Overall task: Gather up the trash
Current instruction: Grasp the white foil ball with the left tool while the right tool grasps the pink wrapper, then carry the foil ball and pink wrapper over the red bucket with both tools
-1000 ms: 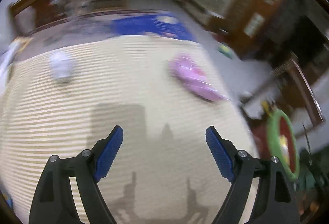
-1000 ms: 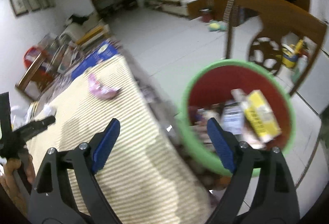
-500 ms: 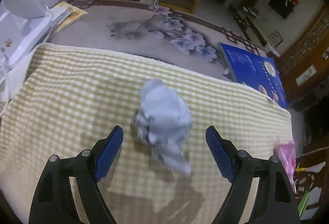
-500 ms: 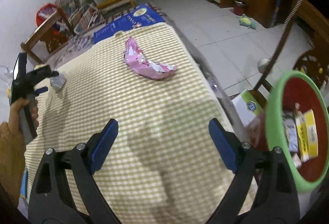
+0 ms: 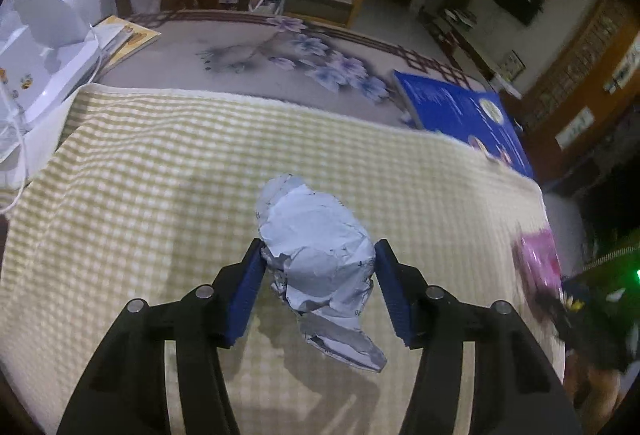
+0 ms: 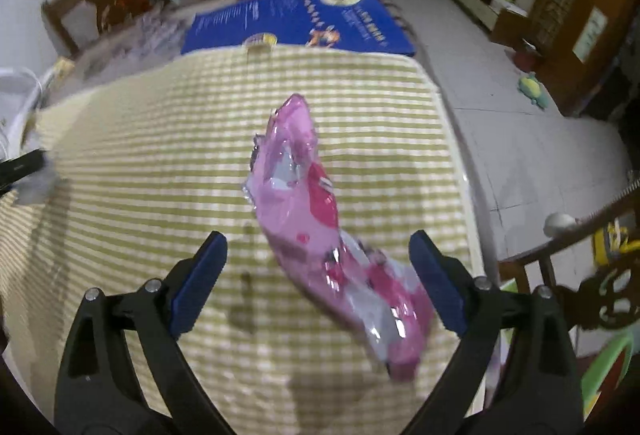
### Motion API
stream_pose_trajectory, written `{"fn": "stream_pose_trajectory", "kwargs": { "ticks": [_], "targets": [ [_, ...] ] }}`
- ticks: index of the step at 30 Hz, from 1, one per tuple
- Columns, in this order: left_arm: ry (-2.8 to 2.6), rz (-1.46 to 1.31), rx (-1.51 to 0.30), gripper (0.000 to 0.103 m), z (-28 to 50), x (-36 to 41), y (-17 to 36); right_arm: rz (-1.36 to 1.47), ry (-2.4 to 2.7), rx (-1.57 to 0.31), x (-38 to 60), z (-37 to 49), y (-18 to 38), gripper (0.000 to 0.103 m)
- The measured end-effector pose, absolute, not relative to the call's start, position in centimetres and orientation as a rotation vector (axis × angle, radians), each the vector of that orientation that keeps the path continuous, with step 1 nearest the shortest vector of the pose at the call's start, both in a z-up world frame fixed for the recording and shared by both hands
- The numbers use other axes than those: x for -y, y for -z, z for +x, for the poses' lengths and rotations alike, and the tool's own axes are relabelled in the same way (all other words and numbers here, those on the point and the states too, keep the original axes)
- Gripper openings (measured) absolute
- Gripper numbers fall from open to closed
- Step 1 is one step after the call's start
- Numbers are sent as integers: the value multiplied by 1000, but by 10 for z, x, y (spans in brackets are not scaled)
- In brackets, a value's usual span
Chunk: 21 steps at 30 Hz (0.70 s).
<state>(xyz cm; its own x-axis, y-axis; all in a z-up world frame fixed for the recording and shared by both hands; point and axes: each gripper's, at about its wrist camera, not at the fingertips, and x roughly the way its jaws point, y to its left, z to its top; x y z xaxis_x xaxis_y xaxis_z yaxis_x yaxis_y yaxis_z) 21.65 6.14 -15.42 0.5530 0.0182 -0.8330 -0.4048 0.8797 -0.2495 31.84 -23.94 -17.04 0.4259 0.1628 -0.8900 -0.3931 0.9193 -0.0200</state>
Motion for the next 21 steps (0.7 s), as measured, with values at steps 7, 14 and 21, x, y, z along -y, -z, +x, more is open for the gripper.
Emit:
{"fn": "stream_pose_trajectory", "kwargs": {
  "ticks": [7,14,21],
  "targets": [
    [-185,-407,-998,54,185,-19,148,-236,-361,-1106,245,297,167,41],
    [-104,-387,-987,54,163,15,130,-120,-396,-1041,269,227,118,40],
    [-19,-353,-975,54,146,50,113,-21,-344,-1030,293,162,98,40]
  ]
}}
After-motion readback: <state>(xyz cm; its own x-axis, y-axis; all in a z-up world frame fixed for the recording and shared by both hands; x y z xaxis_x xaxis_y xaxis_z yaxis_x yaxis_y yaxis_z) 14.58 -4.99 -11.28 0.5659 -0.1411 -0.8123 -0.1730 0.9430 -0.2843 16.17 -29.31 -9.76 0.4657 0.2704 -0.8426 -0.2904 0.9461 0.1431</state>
